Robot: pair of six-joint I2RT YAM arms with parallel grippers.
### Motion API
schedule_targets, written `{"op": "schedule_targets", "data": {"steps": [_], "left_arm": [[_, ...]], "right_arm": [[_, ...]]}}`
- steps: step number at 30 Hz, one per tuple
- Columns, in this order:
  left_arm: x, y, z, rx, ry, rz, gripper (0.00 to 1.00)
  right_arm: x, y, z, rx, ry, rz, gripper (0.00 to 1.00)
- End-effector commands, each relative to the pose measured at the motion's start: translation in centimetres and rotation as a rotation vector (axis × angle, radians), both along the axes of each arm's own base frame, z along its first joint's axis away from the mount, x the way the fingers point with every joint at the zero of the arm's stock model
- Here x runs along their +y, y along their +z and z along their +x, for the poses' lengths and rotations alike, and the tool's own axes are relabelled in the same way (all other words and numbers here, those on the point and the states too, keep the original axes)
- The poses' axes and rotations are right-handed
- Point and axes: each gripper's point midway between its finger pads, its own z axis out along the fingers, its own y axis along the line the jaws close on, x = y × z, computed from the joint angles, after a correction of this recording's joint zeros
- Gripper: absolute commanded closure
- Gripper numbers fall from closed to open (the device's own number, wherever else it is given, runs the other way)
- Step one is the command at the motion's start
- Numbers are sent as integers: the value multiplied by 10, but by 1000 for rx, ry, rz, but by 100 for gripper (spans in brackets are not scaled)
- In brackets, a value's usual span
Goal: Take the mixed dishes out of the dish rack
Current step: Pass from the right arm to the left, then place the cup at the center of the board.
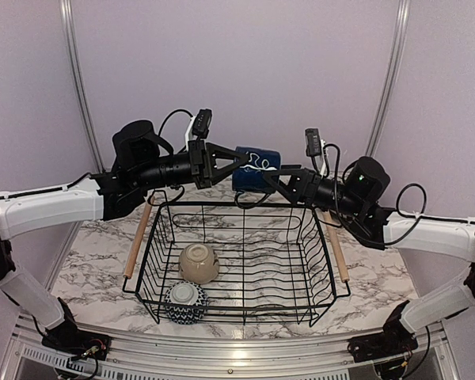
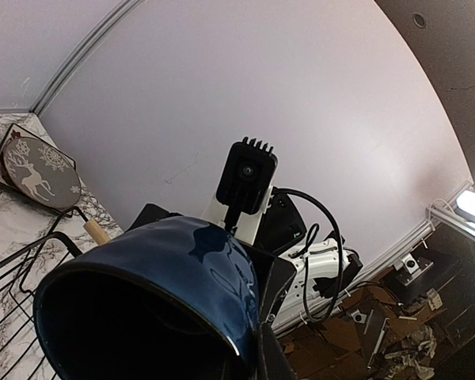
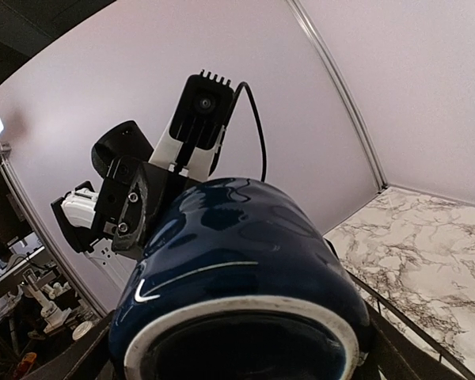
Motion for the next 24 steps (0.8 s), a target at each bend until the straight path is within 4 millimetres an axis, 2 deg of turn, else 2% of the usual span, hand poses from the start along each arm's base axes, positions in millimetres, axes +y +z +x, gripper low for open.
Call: {"op": "schedule_targets", "data": {"steps": [1, 2, 5, 8, 10, 15, 18, 21, 24], "left_arm": [[-1, 12, 1, -45, 20, -3, 100], [1, 14, 1, -52, 29, 4, 100], [8, 13, 6, -70, 85, 43, 100], [19, 10, 19, -99, 196, 128, 100], [29, 4, 27, -113, 268, 216, 100], [48, 16, 37, -172, 372, 278, 100], [66, 19, 51, -206, 479, 372, 100], [95, 20, 72, -258, 643, 532, 100], [135, 13, 97, -293, 827, 735, 100]], "right_arm": [[-1, 28, 5, -57, -27, 32, 48], [-2, 28, 6, -56, -34, 29, 42], [-3, 21, 16, -25, -85, -1, 16], [-6, 5, 32, 37, -168, -68, 2], [-9, -2, 38, 55, -208, -99, 1], [-10, -7, 37, 63, -213, -114, 2], [-11, -7, 36, 56, -217, -124, 1], [-13, -10, 36, 51, -227, -147, 1], [-16, -15, 35, 51, -236, -174, 2]]}}
